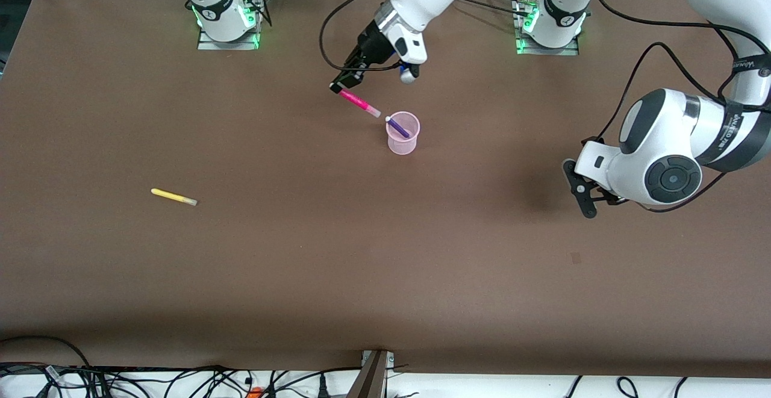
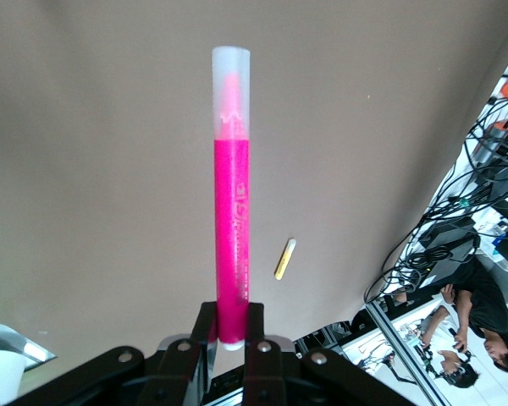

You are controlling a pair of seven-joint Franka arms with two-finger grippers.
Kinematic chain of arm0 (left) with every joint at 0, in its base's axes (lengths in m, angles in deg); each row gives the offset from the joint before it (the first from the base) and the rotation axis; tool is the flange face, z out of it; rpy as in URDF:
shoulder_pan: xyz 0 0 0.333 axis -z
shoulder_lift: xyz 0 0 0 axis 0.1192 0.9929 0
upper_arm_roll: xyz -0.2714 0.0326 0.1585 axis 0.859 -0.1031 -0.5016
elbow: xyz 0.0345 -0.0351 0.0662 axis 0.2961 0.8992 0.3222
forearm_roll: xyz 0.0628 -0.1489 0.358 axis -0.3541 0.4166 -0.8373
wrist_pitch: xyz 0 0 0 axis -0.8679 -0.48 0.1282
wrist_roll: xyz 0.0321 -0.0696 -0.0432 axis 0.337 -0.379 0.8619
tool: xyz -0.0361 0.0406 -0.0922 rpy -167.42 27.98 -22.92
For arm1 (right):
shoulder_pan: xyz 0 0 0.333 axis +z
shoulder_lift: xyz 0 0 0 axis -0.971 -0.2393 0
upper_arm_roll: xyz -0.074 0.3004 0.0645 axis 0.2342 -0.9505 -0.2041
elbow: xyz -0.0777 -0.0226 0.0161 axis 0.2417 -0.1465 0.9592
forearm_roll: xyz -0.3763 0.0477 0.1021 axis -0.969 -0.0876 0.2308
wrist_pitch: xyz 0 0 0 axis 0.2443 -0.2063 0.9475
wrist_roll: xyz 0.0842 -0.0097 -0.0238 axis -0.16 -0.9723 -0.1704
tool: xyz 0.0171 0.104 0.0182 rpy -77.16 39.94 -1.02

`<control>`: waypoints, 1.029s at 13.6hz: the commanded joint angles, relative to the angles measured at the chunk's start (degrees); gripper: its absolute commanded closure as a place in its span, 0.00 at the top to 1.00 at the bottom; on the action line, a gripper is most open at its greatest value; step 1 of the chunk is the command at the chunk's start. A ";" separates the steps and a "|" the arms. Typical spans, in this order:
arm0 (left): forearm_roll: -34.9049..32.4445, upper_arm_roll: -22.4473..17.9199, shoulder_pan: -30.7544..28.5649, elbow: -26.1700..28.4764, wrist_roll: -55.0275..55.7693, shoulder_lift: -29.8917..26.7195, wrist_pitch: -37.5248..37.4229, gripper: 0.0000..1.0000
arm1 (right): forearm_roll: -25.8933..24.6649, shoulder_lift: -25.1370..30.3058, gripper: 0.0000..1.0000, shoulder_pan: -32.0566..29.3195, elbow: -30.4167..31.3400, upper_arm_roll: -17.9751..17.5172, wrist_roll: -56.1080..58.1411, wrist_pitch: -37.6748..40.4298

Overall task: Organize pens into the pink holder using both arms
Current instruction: 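Release the purple marker while the right gripper carries the pink marker over, then lower the pink marker into the holder while the left gripper withdraws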

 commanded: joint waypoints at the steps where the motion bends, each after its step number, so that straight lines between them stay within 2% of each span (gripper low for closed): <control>1: -1.96 0.45 0.69 -2.65 14.12 -0.26 -5.44 1.00 | -0.95 -4.08 0.00 1.43 -5.14 0.68 -0.34 2.15; 3: -2.74 -0.07 2.17 -6.77 18.56 0.26 -11.59 1.00 | -0.95 -7.16 0.00 2.13 -6.19 0.68 -3.05 1.36; 7: -1.88 -0.94 1.75 -11.88 18.57 0.35 -12.93 1.00 | -1.21 -11.82 0.00 3.28 -9.01 1.03 -6.13 -1.98; 8: -1.61 -3.91 2.53 -11.80 18.74 -0.43 -12.32 1.00 | -1.21 -12.26 0.00 3.28 -9.01 1.03 -7.27 -2.51; 10: -1.43 -11.28 7.79 -11.46 20.22 -4.02 -8.22 1.00 | -1.21 -13.67 0.00 3.63 -9.01 1.12 -9.12 -2.69; 11: -1.69 -12.71 8.68 -10.93 24.24 -6.04 -3.66 1.00 | -1.30 -14.11 0.00 3.98 -9.01 1.12 -9.65 -2.78; 14: 1.36 -14.74 9.38 -4.26 40.04 -12.63 0.15 1.00 | -1.39 -14.11 0.00 4.25 -9.09 1.12 -10.01 -3.83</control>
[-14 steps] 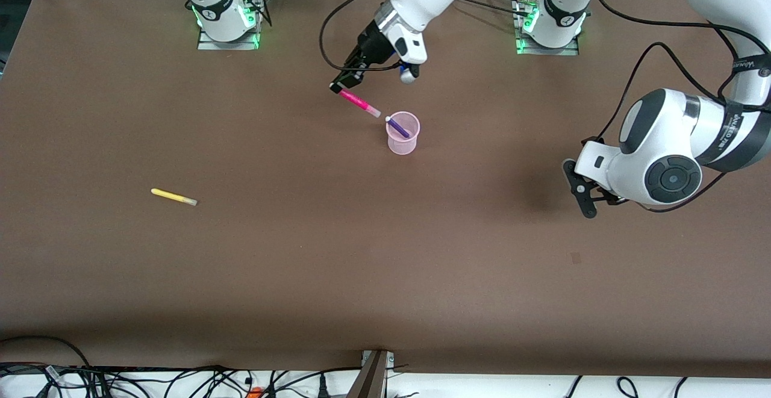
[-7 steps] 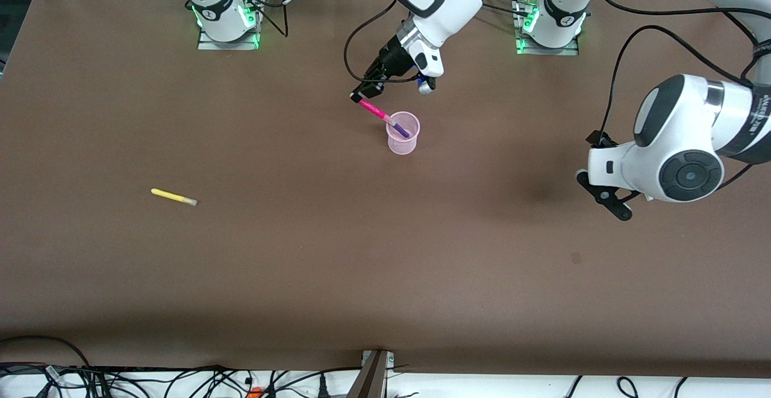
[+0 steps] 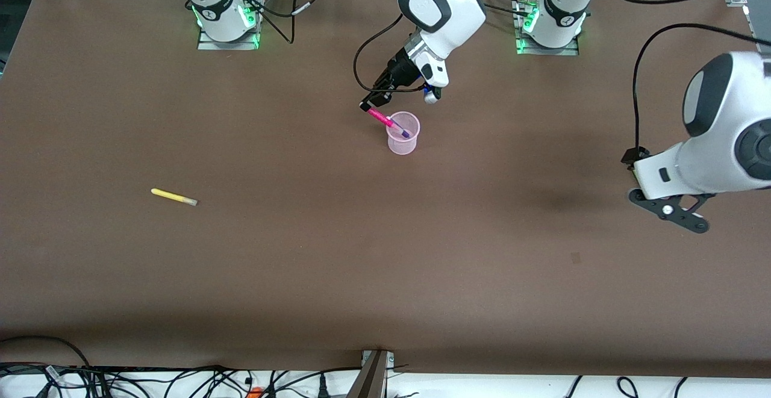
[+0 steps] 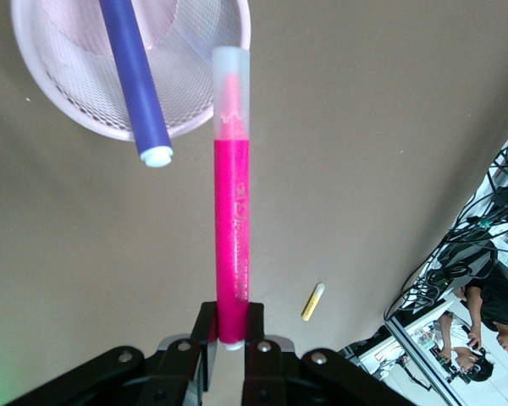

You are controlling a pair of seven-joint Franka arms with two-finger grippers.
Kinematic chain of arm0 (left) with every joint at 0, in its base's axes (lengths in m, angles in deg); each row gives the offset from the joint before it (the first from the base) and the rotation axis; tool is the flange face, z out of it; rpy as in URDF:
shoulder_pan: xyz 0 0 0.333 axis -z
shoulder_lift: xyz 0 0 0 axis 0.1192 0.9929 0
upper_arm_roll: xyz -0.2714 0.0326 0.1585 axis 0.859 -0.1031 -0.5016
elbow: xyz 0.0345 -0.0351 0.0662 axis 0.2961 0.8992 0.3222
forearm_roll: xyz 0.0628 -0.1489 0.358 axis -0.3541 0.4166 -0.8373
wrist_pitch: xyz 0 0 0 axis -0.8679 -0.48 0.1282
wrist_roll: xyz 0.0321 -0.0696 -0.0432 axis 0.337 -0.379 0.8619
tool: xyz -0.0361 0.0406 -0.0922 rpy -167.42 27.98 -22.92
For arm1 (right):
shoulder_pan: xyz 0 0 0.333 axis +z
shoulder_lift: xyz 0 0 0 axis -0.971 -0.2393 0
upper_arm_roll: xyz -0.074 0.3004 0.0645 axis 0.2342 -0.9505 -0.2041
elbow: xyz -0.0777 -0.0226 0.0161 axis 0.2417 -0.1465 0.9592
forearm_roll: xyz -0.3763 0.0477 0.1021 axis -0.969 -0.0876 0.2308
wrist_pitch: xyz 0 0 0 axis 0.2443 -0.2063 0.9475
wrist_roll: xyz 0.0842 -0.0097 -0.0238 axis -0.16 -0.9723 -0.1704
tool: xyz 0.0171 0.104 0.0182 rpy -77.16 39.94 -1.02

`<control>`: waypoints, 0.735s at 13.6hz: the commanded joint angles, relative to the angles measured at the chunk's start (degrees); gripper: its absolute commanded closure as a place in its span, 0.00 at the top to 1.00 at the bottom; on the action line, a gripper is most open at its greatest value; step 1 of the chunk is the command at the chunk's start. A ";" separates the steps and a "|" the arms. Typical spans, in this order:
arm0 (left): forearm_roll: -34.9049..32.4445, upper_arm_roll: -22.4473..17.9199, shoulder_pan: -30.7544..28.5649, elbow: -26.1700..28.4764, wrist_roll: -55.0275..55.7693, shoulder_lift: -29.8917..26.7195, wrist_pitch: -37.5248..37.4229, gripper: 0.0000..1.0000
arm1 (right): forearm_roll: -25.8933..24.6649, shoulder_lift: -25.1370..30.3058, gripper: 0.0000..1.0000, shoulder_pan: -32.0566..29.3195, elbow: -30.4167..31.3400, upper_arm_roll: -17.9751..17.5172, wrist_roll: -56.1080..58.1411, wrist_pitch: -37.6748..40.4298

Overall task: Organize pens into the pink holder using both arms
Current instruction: 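Lower the pink marker into the holder while the left gripper withdraws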

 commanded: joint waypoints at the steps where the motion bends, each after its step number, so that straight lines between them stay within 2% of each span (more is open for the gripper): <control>1: 3.05 -3.53 2.56 8.34 14.89 -8.38 4.19 1.00 | -1.46 -0.85 0.00 1.46 -1.99 0.79 -2.01 -0.55; 3: 10.05 -5.55 2.84 13.77 20.64 -14.77 5.26 1.00 | -1.47 -1.28 0.00 1.81 -1.99 0.79 -2.82 -1.43; 5: 17.43 -11.94 5.46 18.97 20.05 -21.73 10.50 1.00 | -1.55 -2.16 0.00 2.34 -1.91 0.79 -2.90 -1.35; 7: 18.35 -12.77 5.56 20.48 18.91 -24.21 13.95 1.00 | -1.64 -2.78 0.00 2.87 -1.91 0.88 -2.90 -1.08; 10: 14.92 -13.82 5.65 21.27 9.61 -25.01 15.10 1.00 | -1.90 -2.78 0.00 2.96 -1.99 1.23 -2.81 -1.25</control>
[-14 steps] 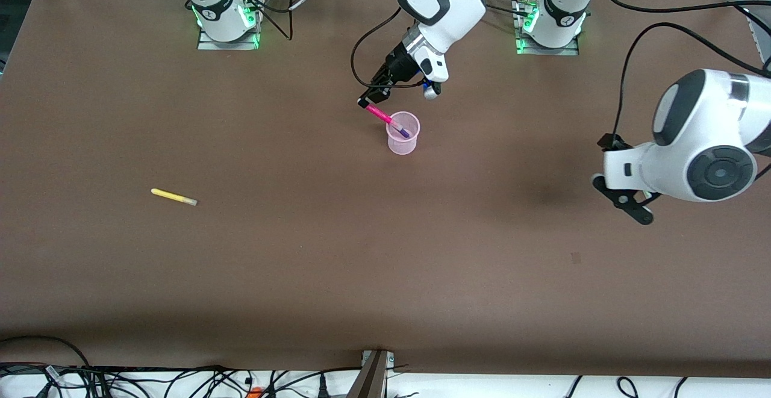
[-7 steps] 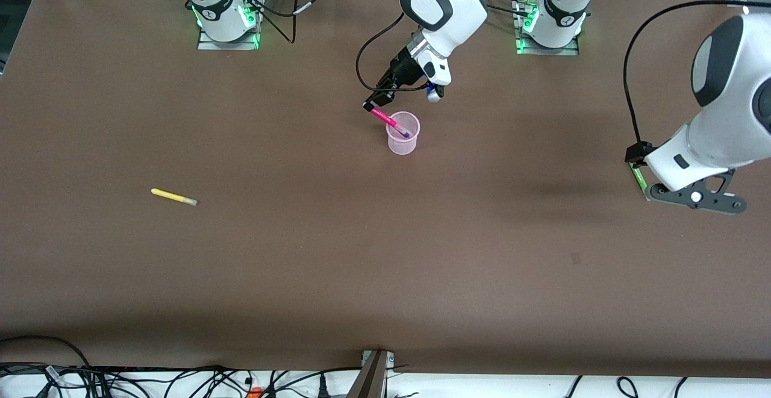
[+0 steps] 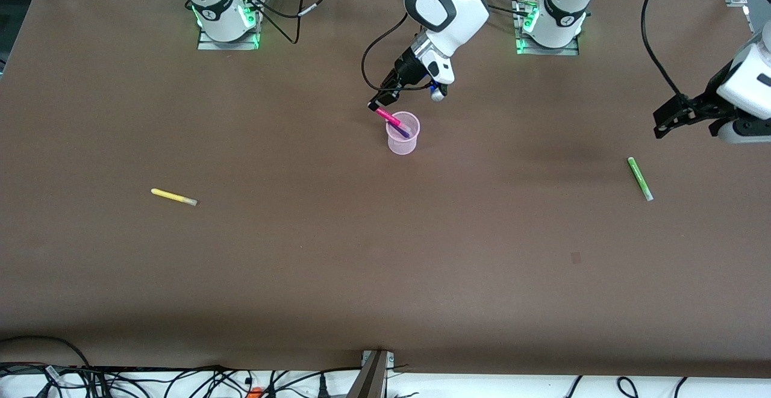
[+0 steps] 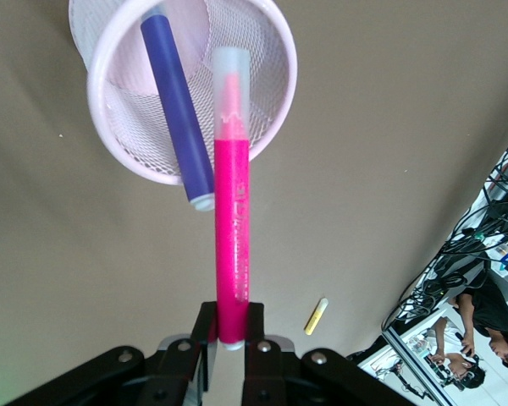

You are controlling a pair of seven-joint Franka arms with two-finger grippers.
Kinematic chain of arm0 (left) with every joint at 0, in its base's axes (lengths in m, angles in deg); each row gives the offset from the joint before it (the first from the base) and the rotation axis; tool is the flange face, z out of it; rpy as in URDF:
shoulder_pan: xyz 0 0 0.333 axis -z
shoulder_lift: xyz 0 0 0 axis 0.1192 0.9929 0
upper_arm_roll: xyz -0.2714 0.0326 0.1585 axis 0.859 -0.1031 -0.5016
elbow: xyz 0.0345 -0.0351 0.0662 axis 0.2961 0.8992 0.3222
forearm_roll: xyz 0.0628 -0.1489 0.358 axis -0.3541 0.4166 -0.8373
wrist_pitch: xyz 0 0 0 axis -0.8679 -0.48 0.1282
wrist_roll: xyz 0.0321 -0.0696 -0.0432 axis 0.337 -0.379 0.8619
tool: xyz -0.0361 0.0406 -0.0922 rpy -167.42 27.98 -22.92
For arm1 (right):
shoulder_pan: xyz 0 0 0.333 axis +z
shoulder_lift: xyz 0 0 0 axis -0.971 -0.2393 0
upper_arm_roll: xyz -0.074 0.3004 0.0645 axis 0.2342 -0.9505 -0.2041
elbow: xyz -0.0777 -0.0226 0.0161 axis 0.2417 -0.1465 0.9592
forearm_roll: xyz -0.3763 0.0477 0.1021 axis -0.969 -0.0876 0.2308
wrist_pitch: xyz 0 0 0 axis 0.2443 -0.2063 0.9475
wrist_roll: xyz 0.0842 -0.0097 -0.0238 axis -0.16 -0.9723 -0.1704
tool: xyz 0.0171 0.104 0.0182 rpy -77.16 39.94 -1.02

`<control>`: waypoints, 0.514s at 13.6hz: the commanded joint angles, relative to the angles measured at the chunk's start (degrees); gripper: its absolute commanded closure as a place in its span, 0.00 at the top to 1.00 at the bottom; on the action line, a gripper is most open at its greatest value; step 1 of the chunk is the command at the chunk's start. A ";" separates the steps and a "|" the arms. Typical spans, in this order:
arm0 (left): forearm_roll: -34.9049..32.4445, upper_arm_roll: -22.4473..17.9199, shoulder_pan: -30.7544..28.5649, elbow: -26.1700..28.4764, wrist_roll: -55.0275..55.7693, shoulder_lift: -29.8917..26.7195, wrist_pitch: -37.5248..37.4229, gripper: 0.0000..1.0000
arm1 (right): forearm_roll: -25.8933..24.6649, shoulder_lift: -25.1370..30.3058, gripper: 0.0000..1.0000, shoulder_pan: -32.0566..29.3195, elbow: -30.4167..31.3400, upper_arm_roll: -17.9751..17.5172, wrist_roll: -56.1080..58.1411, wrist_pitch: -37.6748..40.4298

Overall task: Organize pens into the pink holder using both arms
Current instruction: 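Lower the pink marker into the holder while the left gripper withdraws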

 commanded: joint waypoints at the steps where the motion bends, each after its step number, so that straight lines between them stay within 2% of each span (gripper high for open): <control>1: -0.67 -2.40 1.14 2.79 -4.54 -1.42 1.89 1.00 | -1.07 -0.76 0.00 0.95 -1.73 1.01 -0.44 0.33; 2: -0.58 -2.32 1.14 2.71 -4.37 -1.33 1.37 1.00 | -1.07 -0.68 0.18 1.04 -1.65 1.01 -0.44 0.41; 3: -0.58 -1.89 1.05 1.66 -4.19 -0.72 -0.03 1.00 | -1.07 -0.76 0.22 1.04 -1.65 1.01 -0.44 0.41; 5: -0.58 -1.71 1.05 0.86 -3.58 -0.45 -0.92 1.00 | -1.16 -0.68 0.22 1.83 -1.73 1.10 -0.53 0.59; 6: -0.58 -1.71 1.05 0.51 -3.40 -0.45 -0.93 1.00 | -1.16 -0.59 0.30 1.83 -1.73 1.27 -0.35 0.76; 7: -0.49 -1.62 1.05 0.33 -3.40 -0.45 -1.01 1.00 | -1.07 -0.42 0.65 1.74 -1.82 1.36 -0.35 0.59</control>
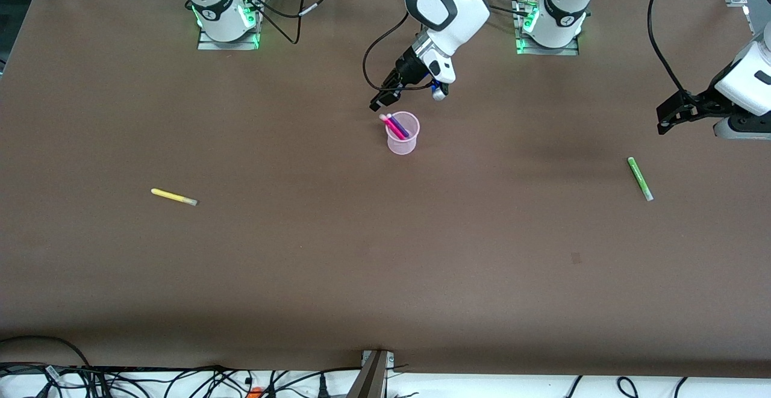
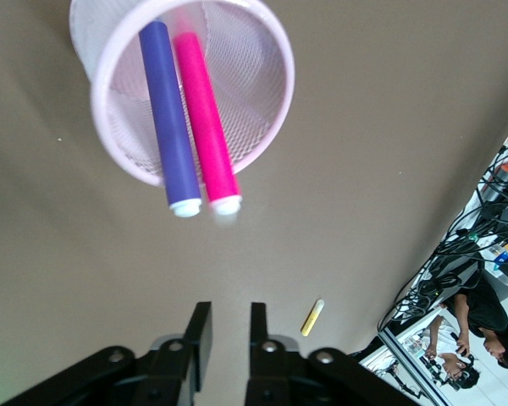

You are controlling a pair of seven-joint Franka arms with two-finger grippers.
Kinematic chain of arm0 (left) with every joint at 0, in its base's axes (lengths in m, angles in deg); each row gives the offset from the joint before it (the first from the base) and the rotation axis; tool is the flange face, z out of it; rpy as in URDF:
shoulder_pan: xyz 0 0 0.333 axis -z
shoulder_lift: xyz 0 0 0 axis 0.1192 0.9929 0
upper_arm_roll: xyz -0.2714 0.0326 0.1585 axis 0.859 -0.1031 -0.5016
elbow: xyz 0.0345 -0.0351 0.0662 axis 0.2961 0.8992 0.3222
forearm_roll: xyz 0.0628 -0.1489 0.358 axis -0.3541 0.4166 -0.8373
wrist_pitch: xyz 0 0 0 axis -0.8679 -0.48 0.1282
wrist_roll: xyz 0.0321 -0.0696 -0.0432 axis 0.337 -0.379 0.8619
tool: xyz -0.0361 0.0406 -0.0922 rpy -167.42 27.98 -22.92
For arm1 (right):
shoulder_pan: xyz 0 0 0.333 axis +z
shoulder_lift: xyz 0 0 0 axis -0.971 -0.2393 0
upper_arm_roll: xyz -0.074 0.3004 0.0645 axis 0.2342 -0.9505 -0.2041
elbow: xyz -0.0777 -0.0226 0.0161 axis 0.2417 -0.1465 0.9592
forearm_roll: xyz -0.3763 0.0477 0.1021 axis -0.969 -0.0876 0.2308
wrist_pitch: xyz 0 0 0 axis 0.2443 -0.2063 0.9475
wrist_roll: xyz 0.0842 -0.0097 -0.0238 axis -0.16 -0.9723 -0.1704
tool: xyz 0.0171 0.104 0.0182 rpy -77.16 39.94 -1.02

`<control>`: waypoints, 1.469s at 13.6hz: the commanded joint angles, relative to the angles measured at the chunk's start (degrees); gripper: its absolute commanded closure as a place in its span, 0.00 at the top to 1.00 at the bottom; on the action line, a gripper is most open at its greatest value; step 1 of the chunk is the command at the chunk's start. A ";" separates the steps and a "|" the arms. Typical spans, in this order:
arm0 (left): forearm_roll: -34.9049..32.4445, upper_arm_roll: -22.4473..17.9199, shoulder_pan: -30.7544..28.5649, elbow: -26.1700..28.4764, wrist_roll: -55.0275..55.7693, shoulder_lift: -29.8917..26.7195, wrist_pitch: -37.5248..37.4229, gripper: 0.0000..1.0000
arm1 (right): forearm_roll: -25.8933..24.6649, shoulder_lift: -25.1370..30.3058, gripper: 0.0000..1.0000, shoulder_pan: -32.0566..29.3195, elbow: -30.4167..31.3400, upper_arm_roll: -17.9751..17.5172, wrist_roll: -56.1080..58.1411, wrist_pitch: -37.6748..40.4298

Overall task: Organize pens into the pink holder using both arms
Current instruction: 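Open the right gripper and withdraw it from the holder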

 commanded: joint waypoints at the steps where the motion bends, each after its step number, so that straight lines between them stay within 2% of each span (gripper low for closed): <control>1: -0.48 -0.22 0.52 -1.08 -0.44 -0.26 -1.19 1.00 | -0.88 -0.41 0.99 0.92 -2.82 1.07 -0.33 0.80; 4: -0.48 -0.31 0.35 -1.08 -0.52 -0.35 -1.98 1.00 | -0.35 1.34 1.00 0.13 -5.55 2.47 1.86 3.34; 6: -0.48 -0.31 0.35 -1.08 -0.52 -0.35 -3.04 1.00 | 2.26 5.54 1.00 -3.37 -6.52 2.48 2.40 6.06; 8: -0.40 -0.31 0.35 -1.08 -0.61 -0.35 -3.04 1.00 | 8.49 12.65 1.00 -9.24 -6.26 2.74 4.23 6.77; 10: -0.40 -0.22 0.44 -1.17 -0.52 -0.35 -3.04 1.00 | 13.60 18.81 1.00 -17.14 -6.26 3.53 12.55 7.83; 12: -0.48 -0.22 0.52 -1.78 -0.52 -0.27 -3.04 1.00 | 19.39 24.17 1.00 -25.40 -6.18 5.89 17.06 8.71; 13: -0.48 -0.22 0.61 -1.78 -0.52 -0.26 -3.04 1.00 | 22.90 26.73 1.00 -28.40 -5.57 8.43 17.86 8.71; 15: -0.48 0.13 0.61 -1.78 -0.52 -0.26 -3.04 1.00 | 30.20 29.38 1.00 -30.72 -4.16 17.98 19.96 8.45; 18: -0.48 0.21 0.61 -2.05 -0.52 -0.18 -3.21 1.00 | 38.73 29.48 1.00 -31.07 -2.06 32.75 20.33 5.65; 20: -0.48 0.22 0.61 -2.05 -0.52 -0.26 -3.22 1.00 | 45.32 29.39 1.00 -31.42 3.03 40.41 20.85 1.00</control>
